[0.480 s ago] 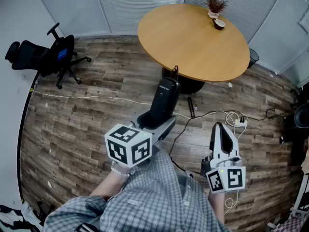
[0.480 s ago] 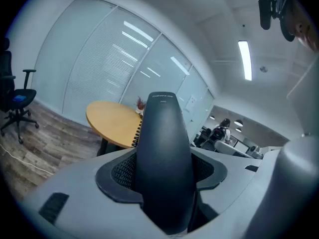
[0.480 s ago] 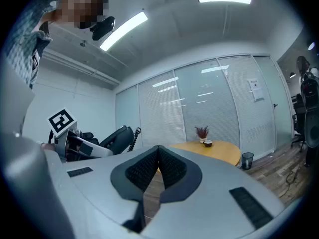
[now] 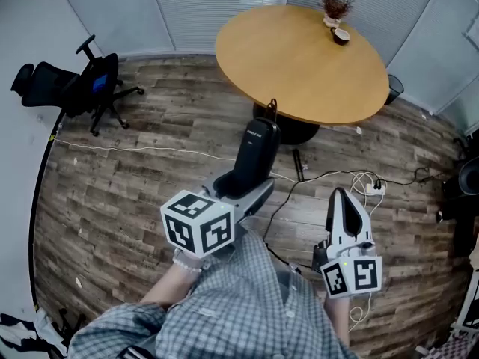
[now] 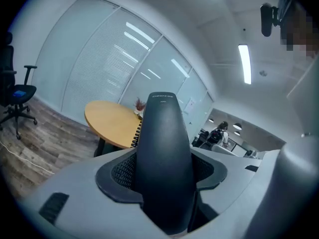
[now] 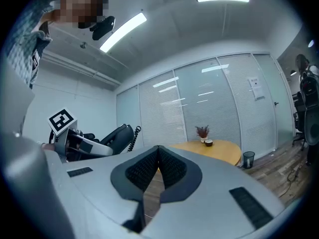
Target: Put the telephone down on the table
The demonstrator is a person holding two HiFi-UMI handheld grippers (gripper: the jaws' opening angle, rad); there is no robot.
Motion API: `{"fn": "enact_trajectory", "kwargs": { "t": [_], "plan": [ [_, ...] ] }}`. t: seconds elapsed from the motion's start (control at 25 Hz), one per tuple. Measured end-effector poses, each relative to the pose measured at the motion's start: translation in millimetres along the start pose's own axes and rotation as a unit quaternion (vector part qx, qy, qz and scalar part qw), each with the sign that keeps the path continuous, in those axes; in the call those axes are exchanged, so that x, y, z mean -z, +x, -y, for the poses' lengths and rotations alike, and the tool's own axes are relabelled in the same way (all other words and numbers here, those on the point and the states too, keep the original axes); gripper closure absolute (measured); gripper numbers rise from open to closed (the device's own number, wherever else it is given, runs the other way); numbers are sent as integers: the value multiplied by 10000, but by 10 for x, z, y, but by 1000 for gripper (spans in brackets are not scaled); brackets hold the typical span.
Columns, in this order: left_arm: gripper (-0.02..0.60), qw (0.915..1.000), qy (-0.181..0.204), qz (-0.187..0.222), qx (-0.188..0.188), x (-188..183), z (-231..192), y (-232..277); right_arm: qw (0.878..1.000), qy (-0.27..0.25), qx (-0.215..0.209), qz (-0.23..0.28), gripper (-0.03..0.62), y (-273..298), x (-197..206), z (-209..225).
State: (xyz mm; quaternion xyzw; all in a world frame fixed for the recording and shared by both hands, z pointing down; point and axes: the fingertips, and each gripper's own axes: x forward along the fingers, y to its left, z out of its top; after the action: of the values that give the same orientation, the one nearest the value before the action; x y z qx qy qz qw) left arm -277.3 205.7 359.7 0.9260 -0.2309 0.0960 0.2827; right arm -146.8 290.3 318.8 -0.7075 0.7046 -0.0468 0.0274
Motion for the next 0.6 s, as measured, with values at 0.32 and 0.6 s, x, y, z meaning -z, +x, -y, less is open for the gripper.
{"fn": "enact_trajectory", "kwargs": {
  "t": [0.32,0.6],
  "plan": [
    [305,9998,-105,115,-141,35,109,-2,9999,132,-103,-29,586,-120,12,121],
    [305,9990,-205,256,-303,177,295,-27,9995,119,-297,-39,586,-291,32,225]
  ]
}}
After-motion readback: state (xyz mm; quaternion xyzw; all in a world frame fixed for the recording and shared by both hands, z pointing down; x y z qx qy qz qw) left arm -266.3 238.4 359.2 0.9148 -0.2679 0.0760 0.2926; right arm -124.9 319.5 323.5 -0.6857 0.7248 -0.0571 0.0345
